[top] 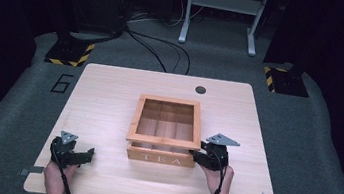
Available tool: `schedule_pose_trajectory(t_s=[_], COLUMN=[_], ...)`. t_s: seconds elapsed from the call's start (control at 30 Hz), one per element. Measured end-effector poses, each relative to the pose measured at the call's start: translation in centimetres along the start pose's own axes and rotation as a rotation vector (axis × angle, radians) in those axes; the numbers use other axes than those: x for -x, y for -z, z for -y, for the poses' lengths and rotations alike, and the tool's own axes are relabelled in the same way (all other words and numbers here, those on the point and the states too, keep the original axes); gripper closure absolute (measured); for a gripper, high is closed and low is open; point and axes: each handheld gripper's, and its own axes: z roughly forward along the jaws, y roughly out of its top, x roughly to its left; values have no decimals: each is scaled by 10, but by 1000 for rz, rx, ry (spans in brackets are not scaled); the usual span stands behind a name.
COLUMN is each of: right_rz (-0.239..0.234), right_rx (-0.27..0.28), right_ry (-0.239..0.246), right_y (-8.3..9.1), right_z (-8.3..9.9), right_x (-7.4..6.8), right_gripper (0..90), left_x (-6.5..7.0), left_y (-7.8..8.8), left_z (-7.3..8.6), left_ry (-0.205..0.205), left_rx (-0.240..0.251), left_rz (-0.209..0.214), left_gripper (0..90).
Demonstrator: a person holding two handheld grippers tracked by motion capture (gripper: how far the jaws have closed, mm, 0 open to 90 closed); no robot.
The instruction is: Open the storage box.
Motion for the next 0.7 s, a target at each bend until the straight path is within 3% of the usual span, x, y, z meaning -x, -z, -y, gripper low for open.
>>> schedule_pose_trajectory(t_s=[0.07, 0.27, 0.5, 0.63, 0.7], right_rz=[10, -20, -30, -41, -50], right_rx=[-12, -24, -46, -127, -136], right_ry=[5, -24, -23, -11, -23], right_y=[1, 6, 13, 11, 11], right_z=[2, 6, 10, 15, 18], right_x=[-2, -2, -2, -1, -2], right_gripper=[516, 487, 455, 416, 421], left_x=[0, 0, 0, 0, 0], left_y=[0, 0, 0, 0, 0], left_z=[0, 0, 0, 0, 0], left_ry=[-1, -1, -1, -2, -2], left_rx=[1, 1, 1, 2, 2], left_rz=[0, 0, 0, 1, 1], left_gripper=[48, 48, 48, 50, 50])
